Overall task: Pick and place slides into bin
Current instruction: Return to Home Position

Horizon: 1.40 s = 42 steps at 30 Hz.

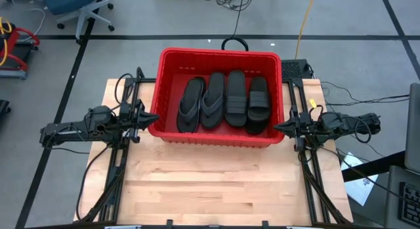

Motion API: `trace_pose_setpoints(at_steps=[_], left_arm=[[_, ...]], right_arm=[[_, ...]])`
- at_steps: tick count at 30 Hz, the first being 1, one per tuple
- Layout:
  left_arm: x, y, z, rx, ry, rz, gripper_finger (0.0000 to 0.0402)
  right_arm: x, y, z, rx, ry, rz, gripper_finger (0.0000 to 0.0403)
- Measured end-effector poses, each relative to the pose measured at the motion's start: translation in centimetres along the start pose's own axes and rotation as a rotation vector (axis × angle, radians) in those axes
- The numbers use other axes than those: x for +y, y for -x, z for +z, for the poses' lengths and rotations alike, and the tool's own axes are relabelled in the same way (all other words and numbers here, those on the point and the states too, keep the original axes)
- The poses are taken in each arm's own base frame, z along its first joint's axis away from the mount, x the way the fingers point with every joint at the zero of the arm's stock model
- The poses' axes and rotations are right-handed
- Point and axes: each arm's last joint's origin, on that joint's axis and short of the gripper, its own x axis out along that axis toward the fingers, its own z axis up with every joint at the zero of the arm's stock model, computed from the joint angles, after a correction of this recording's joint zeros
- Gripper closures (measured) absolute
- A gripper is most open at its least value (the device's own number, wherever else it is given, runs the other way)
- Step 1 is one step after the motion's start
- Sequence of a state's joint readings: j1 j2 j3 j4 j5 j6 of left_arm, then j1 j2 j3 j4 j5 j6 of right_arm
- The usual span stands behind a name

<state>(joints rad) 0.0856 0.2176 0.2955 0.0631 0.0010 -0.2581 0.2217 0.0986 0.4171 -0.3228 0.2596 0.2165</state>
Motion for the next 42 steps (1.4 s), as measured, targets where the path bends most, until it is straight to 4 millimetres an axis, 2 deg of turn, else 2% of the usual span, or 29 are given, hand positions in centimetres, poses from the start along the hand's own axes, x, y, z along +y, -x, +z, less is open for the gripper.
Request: trace_pose_setpoints(at_steps=[12, 25, 42], left_arm=[[0.00, 0.00, 0.00, 0.000, 0.000, 0.000, 0.0400], [0.00, 0.00, 0.00, 0.000, 0.000, 0.000, 0.0374], [0.00, 0.00, 0.00, 0.000, 0.000, 0.000, 0.0398]], right_arm=[[0.00, 0.00, 0.00, 0.000, 0.000, 0.000, 0.0403], [0.00, 0.00, 0.00, 0.000, 0.000, 0.000, 0.0403], [0.00, 0.00, 0.00, 0.000, 0.000, 0.000, 0.0403]])
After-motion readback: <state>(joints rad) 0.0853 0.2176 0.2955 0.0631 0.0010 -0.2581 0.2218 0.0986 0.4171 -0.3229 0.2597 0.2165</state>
